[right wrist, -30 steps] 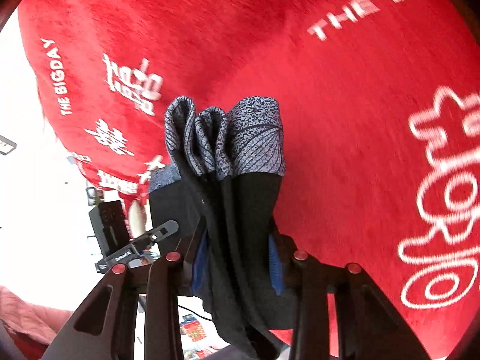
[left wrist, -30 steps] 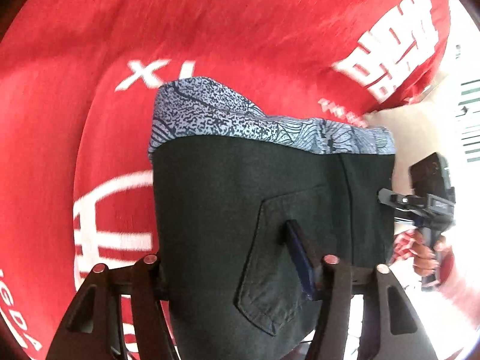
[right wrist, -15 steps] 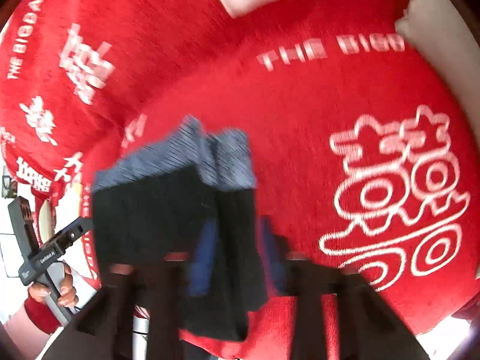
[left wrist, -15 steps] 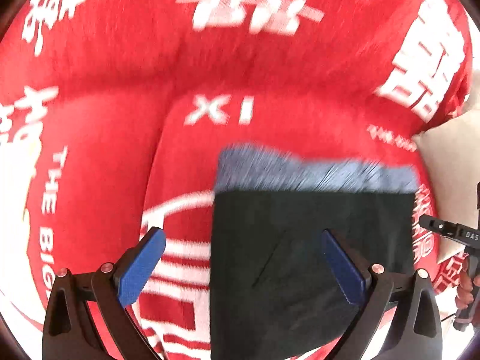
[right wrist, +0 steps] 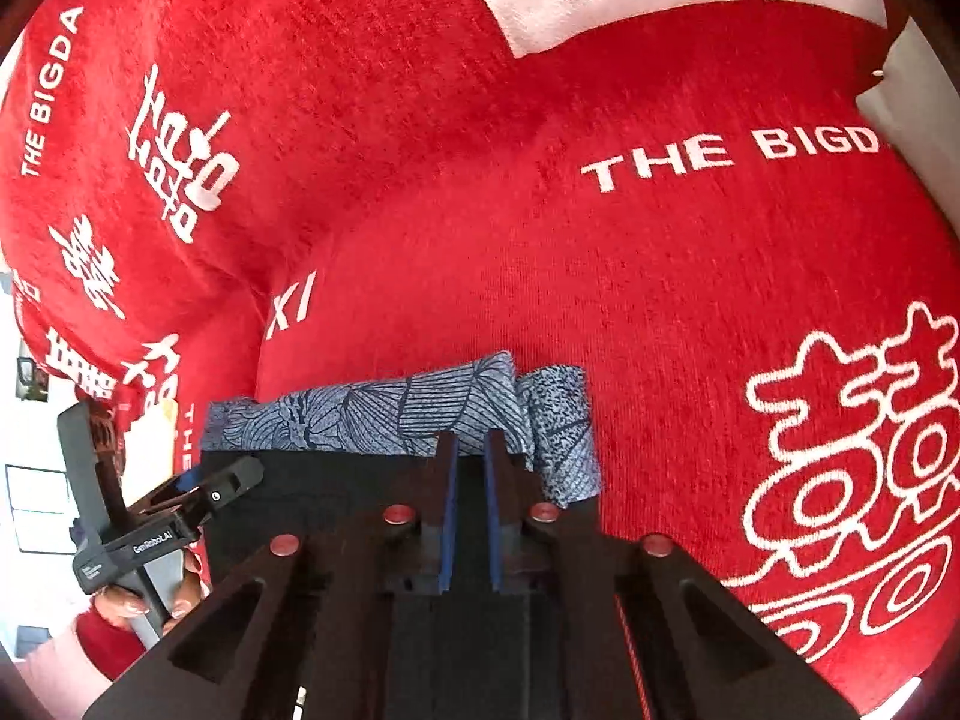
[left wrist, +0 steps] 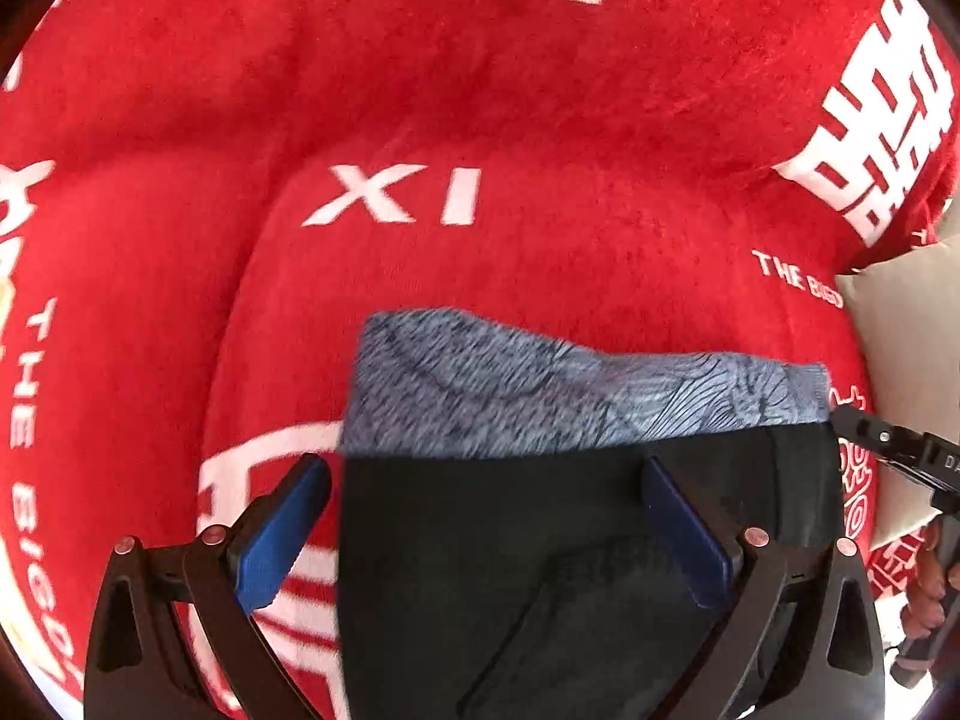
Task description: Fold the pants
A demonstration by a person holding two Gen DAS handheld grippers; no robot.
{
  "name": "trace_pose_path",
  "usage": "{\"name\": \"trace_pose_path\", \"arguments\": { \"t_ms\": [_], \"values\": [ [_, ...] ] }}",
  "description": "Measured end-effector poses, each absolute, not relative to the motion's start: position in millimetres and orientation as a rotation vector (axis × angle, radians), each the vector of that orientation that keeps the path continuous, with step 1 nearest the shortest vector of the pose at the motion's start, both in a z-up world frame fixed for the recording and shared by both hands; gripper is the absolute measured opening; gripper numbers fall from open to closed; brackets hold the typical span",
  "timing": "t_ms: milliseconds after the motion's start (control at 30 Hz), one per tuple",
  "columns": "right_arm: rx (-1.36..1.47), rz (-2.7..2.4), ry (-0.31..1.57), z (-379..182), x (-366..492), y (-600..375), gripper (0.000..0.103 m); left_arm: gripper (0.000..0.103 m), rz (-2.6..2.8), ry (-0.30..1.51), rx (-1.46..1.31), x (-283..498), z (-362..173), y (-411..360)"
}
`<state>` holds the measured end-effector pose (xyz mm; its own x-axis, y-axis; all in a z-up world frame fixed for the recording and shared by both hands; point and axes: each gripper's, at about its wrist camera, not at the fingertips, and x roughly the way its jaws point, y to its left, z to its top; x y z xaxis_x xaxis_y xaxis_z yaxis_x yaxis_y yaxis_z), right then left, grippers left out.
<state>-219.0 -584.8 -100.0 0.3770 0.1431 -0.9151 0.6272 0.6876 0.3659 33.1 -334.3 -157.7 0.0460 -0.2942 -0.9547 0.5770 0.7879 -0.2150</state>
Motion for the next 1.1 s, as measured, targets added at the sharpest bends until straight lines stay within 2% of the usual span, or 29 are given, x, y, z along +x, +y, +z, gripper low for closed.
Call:
{"name": "trace_pose_path", "arguments": {
  "t_ms": [33, 100, 167, 300, 467, 600, 633, 733, 767, 1100],
  "values": [
    [0.774, -0.365, 1.179, -96.6, -221.1, -583.6, 0.008, 0.103, -0.66, 1.359, 0.276, 29.8, -153.0, -333.8],
    [0.749, -0.402, 1.227, -91.5, -223.6, -579.2, 0.023, 0.103, -0.626, 1.339, 0.339, 19.1, -140.4, -332.6],
    [0.768, -0.406, 1.259, -86.1, -238.0, -577.0, 0.03, 0.103, -0.604, 1.332, 0.383, 10.8, -129.9, -331.4],
    [0.707, -0.394, 1.322, -71.6, -260.0, -561.0, 0.057, 0.103, -0.549, 1.301, 0.422, -12.4, -100.7, -322.9],
    [0.626, -0.36, 1.382, -52.1, -281.1, -532.5, 0.067, 0.103, -0.492, 1.308, 0.427, -47.5, -68.1, -314.5],
    [0.608, -0.388, 1.372, -34.3, -287.9, -512.8, 0.082, 0.103, -0.475, 1.328, 0.458, -71.4, -50.6, -312.4],
    [0.61, -0.399, 1.366, -30.1, -289.8, -509.4, 0.083, 0.103, -0.473, 1.32, 0.468, -76.4, -45.4, -311.8],
    [0.578, -0.445, 1.338, -18.4, -289.5, -493.2, 0.1, 0.103, -0.498, 1.312, 0.479, -88.6, -36.7, -309.9],
    [0.56, -0.463, 1.318, -12.2, -289.5, -486.2, 0.103, 0.103, -0.493, 1.309, 0.497, -92.7, -33.6, -308.2],
    [0.55, -0.525, 1.329, 29.2, -287.3, -439.9, 0.103, 0.103, -0.47, 1.264, 0.516, -103.7, 2.4, -278.8]
  ]
}}
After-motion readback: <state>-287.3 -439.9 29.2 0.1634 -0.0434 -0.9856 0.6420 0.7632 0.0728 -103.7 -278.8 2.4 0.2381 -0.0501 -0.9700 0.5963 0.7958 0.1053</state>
